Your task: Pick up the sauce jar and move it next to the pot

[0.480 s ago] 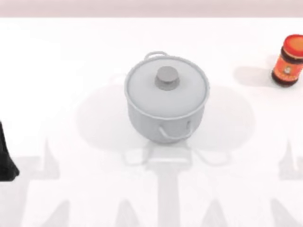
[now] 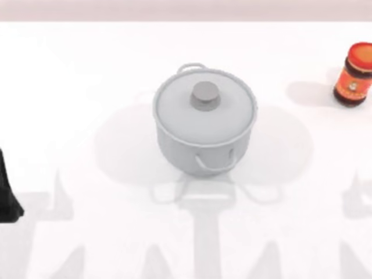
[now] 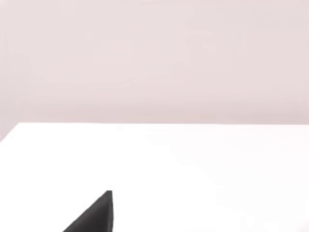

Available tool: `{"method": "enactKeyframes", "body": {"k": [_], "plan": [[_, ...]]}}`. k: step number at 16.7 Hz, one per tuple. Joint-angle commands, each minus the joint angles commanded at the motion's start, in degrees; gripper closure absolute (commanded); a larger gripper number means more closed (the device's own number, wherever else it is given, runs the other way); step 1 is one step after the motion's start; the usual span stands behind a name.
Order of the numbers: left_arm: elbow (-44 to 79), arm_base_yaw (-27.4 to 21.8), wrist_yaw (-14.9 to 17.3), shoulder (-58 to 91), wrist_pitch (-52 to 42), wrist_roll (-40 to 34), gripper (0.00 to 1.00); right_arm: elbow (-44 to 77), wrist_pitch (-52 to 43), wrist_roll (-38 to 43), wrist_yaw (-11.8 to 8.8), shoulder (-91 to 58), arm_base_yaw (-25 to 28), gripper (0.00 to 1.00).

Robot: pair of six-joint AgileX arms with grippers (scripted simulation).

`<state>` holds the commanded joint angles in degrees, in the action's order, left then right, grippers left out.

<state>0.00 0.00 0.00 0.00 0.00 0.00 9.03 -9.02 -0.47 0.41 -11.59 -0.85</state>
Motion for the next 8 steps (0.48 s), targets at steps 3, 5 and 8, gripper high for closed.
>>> {"method": "enactKeyframes", "body": {"k": [3,5,8], "plan": [[0.0,0.0,0.0,0.0,0.0,0.0,0.00,10.5,-8.7,-0.7,0.4,-12.2,-0.8,0.00],[0.0,0.0,0.0,0.0,0.0,0.0,0.00,19.6,-15.2,-1.4,0.7,-21.8,-1.4,0.00],[0.0,0.0,0.0,0.0,0.0,0.0,0.00,35.6,-25.0,-2.8,0.8,-37.6,-2.0,0.00]]}}
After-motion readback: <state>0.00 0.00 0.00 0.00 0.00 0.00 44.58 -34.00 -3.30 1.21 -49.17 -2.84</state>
